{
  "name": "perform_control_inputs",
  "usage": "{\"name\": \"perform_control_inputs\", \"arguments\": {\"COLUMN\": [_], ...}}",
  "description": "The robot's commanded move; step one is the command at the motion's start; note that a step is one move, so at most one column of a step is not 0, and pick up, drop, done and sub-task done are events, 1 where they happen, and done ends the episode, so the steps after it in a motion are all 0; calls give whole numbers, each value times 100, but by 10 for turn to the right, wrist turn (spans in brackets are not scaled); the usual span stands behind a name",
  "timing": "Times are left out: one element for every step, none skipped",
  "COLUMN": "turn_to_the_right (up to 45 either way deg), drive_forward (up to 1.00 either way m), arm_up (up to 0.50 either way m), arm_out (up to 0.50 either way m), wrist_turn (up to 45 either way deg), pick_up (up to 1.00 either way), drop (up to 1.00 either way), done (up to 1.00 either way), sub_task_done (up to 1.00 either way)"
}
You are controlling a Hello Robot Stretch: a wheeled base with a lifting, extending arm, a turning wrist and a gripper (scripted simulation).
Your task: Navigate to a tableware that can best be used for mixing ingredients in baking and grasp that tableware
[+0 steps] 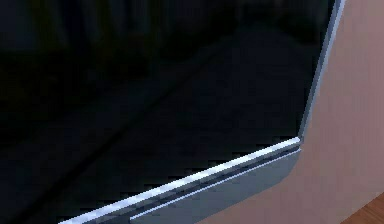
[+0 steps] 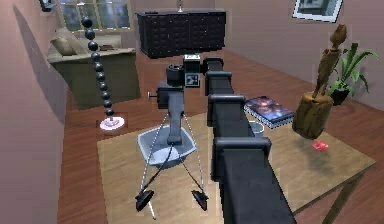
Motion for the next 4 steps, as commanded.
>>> {"name": "perform_control_inputs", "arguments": {"turn_to_the_right": [0,0,0,0], "drive_forward": [0,0,0,0], "arm_up": [0,0,0,0], "arm_out": [0,0,0,0], "wrist_turn": [450,450,450,90], "pick_up": [0,0,0,0], "drop": [0,0,0,0], "done": [0,0,0,0], "sub_task_done": [0,0,0,0]}}
